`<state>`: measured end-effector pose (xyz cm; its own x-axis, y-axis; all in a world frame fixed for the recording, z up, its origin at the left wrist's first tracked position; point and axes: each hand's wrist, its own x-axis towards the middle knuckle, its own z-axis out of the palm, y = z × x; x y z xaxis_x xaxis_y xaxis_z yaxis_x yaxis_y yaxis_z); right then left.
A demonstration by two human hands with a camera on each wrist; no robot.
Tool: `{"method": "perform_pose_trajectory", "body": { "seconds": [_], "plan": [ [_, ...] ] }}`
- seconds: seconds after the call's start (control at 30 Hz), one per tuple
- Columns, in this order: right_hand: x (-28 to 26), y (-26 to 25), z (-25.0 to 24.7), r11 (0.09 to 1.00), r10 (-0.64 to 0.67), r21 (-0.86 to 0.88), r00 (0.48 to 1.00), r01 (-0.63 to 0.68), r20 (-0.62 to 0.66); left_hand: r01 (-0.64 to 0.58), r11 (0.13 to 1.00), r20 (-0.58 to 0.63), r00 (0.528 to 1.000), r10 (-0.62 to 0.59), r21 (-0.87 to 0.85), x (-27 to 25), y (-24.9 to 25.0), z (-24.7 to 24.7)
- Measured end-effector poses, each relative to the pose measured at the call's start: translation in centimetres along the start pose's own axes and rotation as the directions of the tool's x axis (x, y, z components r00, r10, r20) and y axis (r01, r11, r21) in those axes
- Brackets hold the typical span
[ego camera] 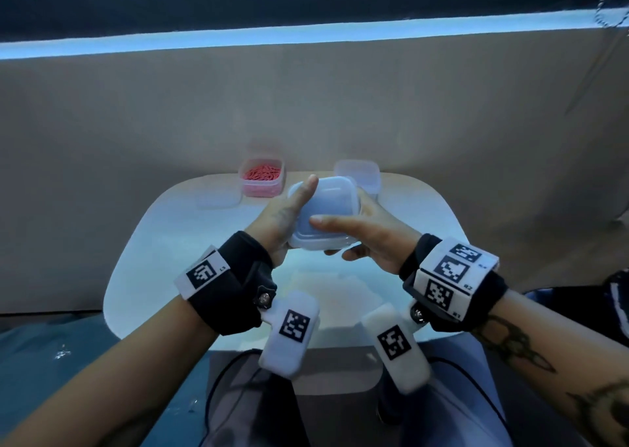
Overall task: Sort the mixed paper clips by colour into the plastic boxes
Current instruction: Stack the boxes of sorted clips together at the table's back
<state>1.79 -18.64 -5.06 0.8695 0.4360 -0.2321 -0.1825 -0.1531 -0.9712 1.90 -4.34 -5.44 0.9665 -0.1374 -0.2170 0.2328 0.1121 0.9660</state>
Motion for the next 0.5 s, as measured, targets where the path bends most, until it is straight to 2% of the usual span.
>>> {"method": "perform_pose_trajectory", "body": {
  "seconds": [0.27,0.4,0.5],
  "plan": [
    [-0.3,-0.4,-0.1,0.997,0.032,-0.070,0.999,-0.032,0.008,-0.049,0.999,0.028,0.998,0.048,0.021,0.1,-0.1,-0.4],
    [0.8,-0.4,0.5,0.999,0.041,0.032,0.989,-0.037,-0.141,-0.056,0.998,0.035,0.998,0.056,-0.005,0.3,0.0,-0.3],
    [1.5,-0.4,0.7,0.992,0.031,0.126,0.981,-0.006,-0.192,-0.039,0.998,0.010,0.999,0.040,-0.044,0.7,-0.2,-0.4]
  ]
}}
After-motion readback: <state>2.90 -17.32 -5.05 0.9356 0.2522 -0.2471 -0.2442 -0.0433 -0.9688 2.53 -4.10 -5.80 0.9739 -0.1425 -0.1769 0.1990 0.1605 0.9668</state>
